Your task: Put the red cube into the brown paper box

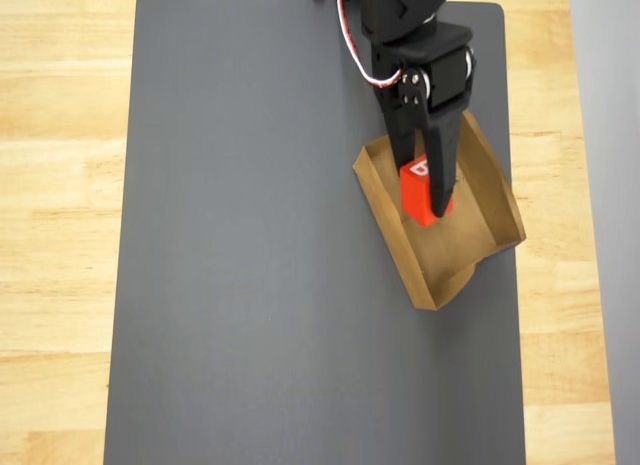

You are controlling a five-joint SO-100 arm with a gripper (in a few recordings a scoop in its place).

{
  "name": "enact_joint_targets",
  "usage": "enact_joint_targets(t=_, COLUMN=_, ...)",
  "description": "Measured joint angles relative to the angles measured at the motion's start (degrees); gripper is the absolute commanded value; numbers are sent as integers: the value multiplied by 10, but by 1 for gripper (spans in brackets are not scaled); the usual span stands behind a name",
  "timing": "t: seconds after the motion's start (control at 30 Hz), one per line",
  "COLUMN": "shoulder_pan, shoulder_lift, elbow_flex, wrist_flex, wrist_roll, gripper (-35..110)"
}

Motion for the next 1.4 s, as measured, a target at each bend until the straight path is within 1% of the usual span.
enact_joint_targets(t=0.03, shoulder_pan=-5, shoulder_lift=0, elbow_flex=0, wrist_flex=3, wrist_roll=0, gripper=12)
enact_joint_targets(t=0.2, shoulder_pan=1, shoulder_lift=1, elbow_flex=0, wrist_flex=18, wrist_roll=0, gripper=19)
enact_joint_targets(t=0.27, shoulder_pan=-2, shoulder_lift=1, elbow_flex=0, wrist_flex=20, wrist_roll=0, gripper=26)
enact_joint_targets(t=0.3, shoulder_pan=-4, shoulder_lift=1, elbow_flex=0, wrist_flex=20, wrist_roll=-2, gripper=27)
enact_joint_targets(t=0.63, shoulder_pan=6, shoulder_lift=2, elbow_flex=0, wrist_flex=20, wrist_roll=-18, gripper=28)
enact_joint_targets(t=0.73, shoulder_pan=8, shoulder_lift=23, elbow_flex=0, wrist_flex=20, wrist_roll=-18, gripper=19)
enact_joint_targets(t=0.83, shoulder_pan=28, shoulder_lift=53, elbow_flex=0, wrist_flex=20, wrist_roll=-18, gripper=3)
enact_joint_targets(t=0.87, shoulder_pan=35, shoulder_lift=64, elbow_flex=0, wrist_flex=20, wrist_roll=-15, gripper=0)
enact_joint_targets(t=0.93, shoulder_pan=45, shoulder_lift=98, elbow_flex=0, wrist_flex=25, wrist_roll=-5, gripper=0)
enact_joint_targets(t=1.03, shoulder_pan=86, shoulder_lift=160, elbow_flex=13, wrist_flex=51, wrist_roll=15, gripper=0)
enact_joint_targets(t=1.17, shoulder_pan=126, shoulder_lift=246, elbow_flex=40, wrist_flex=70, wrist_roll=67, gripper=0)
enact_joint_targets(t=1.23, shoulder_pan=159, shoulder_lift=274, elbow_flex=50, wrist_flex=83, wrist_roll=98, gripper=0)
enact_joint_targets(t=1.4, shoulder_pan=203, shoulder_lift=322, elbow_flex=53, wrist_flex=134, wrist_roll=135, gripper=0)
